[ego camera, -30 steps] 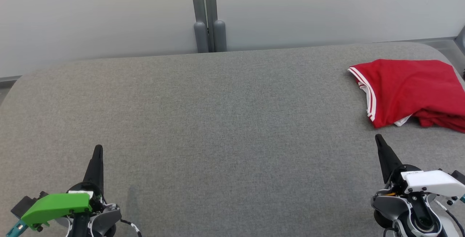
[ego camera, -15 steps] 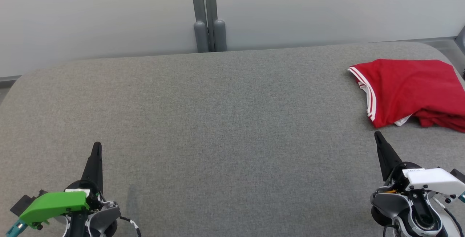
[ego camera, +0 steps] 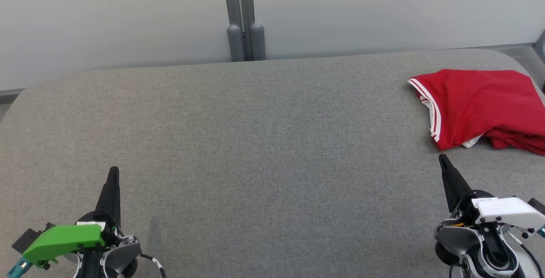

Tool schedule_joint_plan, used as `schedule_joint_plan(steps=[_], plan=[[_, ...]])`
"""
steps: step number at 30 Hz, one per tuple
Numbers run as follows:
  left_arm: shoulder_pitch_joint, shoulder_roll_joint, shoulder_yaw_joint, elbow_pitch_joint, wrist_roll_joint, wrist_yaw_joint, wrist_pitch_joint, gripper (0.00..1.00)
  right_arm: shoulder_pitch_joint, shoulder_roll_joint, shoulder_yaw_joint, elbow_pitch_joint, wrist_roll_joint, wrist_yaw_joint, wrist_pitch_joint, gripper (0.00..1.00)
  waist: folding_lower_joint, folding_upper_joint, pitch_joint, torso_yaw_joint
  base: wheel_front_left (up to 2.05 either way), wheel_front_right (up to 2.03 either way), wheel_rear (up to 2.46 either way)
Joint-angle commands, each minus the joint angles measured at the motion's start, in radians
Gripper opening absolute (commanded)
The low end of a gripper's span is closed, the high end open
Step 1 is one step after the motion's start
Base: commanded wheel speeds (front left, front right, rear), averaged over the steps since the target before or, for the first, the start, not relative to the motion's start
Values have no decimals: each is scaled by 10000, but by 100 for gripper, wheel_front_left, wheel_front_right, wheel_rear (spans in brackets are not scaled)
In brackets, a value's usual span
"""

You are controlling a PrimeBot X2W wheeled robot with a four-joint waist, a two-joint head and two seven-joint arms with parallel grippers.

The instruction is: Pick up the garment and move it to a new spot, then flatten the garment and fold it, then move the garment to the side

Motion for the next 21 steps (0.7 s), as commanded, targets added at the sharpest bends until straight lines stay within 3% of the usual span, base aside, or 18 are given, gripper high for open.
schedule_joint_plan(steps=[1, 21], plan=[[-130, 72, 29, -25, -10, -48, 36, 0, -57, -46, 11, 14, 59, 4, 32, 0, 0, 0, 0, 0, 0, 0, 0], [-130, 73, 29, -27, -10, -48, 34, 0, -57, -46, 13, 14, 61, 4, 31, 0, 0, 0, 0, 0, 0, 0, 0]])
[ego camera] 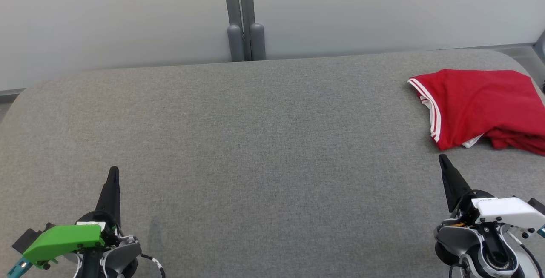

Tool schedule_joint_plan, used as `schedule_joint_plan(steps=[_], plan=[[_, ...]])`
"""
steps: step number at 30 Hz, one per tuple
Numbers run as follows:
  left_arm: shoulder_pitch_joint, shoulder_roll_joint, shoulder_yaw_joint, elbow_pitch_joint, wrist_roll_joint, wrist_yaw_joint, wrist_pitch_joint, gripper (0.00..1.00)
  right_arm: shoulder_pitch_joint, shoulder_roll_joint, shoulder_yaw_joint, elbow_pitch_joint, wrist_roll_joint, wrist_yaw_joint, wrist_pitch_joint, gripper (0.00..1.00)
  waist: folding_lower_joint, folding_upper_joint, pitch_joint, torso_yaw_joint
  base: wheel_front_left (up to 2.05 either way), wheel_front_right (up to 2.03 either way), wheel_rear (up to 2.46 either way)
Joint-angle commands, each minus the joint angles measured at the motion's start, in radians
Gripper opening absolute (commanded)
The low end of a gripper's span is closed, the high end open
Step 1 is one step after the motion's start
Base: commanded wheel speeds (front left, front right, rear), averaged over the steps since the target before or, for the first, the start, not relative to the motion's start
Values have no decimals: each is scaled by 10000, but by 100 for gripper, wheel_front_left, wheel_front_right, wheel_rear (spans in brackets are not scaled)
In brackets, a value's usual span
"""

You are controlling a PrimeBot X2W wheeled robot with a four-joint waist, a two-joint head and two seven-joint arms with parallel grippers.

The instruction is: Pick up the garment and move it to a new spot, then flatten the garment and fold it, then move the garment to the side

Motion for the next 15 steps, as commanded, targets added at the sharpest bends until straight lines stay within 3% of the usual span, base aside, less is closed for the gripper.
schedule_joint_plan(steps=[1, 15], plan=[[-130, 73, 29, -27, -10, -48, 32, 0, -57, -46, 13, 14, 61, 4, 31, 0, 0, 0, 0, 0, 0, 0, 0], [-130, 73, 29, -26, -10, -48, 32, 0, -57, -46, 12, 14, 61, 4, 30, 0, 0, 0, 0, 0, 0, 0, 0]])
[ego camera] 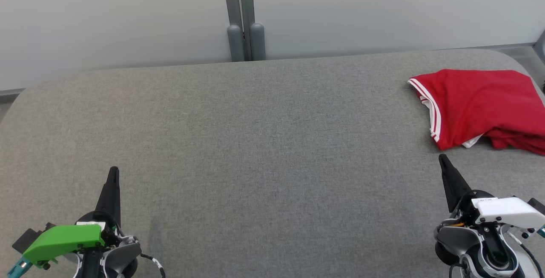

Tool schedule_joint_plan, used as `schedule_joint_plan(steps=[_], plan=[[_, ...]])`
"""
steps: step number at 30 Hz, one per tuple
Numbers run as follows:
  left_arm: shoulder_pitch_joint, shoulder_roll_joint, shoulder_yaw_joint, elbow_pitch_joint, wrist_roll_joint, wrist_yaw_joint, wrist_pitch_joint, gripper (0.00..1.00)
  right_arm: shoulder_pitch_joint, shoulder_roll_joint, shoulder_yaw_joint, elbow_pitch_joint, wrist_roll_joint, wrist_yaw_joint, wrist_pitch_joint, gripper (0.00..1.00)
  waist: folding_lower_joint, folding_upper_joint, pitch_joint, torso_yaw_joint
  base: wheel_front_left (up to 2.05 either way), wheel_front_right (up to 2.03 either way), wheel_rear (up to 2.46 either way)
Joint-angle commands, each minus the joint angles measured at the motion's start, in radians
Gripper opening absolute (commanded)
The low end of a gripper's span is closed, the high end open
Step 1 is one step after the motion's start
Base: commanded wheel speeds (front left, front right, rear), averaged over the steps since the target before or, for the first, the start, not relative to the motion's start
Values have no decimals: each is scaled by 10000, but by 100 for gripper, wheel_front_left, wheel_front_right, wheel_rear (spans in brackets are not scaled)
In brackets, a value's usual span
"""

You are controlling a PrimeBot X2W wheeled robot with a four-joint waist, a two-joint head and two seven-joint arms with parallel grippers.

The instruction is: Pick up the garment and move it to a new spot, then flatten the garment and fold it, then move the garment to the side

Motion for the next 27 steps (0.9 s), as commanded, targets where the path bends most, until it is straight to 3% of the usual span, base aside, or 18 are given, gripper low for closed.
schedule_joint_plan(steps=[1, 27], plan=[[-130, 73, 29, -24, -10, -48, 32, 0, -57, -46, 10, 14, 61, 4, 30, 0, 0, 0, 0, 0, 0, 0, 0], [-130, 73, 28, -25, -10, -48, 32, 0, -57, -45, 11, 12, 62, 4, 29, 0, 0, 0, 0, 0, 0, 0, 0]])
